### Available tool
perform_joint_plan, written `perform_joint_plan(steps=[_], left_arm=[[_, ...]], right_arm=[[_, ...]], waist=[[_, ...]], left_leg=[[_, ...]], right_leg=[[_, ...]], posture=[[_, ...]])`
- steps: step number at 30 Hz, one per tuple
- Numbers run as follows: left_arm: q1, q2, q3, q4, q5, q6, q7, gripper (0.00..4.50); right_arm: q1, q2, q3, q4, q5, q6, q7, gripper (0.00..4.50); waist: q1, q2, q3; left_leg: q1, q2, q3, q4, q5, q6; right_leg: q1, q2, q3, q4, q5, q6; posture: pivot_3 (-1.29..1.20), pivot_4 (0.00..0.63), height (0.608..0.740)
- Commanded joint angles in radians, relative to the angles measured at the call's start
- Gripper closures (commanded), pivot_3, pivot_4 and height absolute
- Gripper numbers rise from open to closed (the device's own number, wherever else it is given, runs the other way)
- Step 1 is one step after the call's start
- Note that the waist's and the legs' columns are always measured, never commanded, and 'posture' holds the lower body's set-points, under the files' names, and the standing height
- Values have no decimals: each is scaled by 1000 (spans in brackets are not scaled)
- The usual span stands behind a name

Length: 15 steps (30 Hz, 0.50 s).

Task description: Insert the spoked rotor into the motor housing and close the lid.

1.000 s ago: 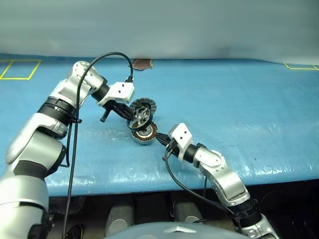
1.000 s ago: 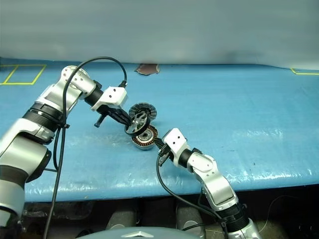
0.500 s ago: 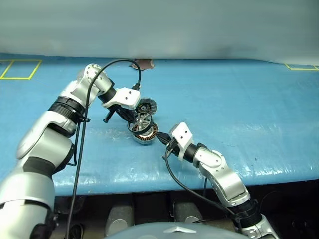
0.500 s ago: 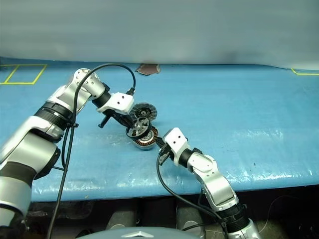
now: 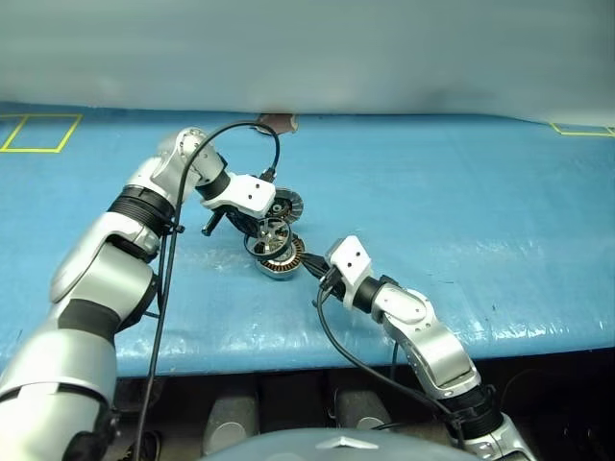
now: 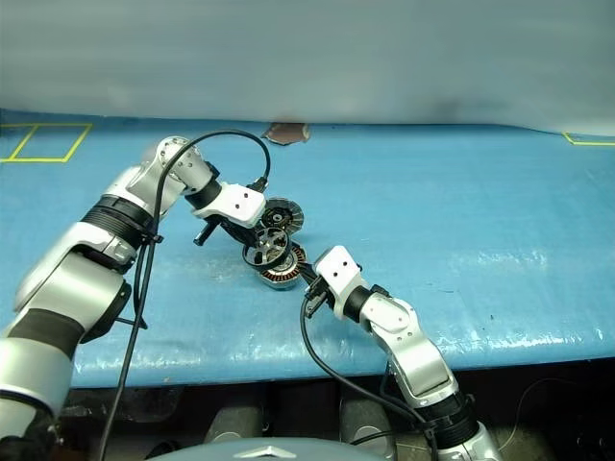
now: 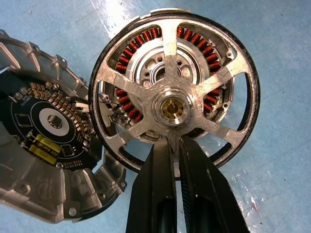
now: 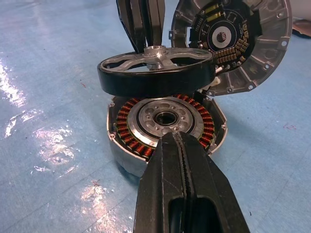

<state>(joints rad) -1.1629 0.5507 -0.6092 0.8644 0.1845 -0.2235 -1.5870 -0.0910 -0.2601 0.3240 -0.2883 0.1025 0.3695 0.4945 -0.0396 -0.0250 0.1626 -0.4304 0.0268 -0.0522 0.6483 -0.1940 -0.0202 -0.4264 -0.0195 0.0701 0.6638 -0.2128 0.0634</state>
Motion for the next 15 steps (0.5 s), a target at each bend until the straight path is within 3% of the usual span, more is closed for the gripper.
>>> perform_joint_plan(steps=[1, 15], left_arm=[[-35, -6, 47, 5, 7, 7, -2, 4453], [-34, -35, 54, 11, 39, 9, -4, 4453]], right_arm=[[0, 7, -11, -32, 4, -31, -3, 4500], [1, 8, -15, -31, 3, -36, -6, 4500]], waist=[[0, 0, 0], [-2, 0, 0]], left_leg=[[0, 0, 0, 0, 0, 0], [0, 0, 0, 0, 0, 0]], right_leg=[[0, 0, 0, 0, 0, 0], [0, 0, 0, 0, 0, 0]], posture=[[0, 150, 740], [0, 150, 740]])
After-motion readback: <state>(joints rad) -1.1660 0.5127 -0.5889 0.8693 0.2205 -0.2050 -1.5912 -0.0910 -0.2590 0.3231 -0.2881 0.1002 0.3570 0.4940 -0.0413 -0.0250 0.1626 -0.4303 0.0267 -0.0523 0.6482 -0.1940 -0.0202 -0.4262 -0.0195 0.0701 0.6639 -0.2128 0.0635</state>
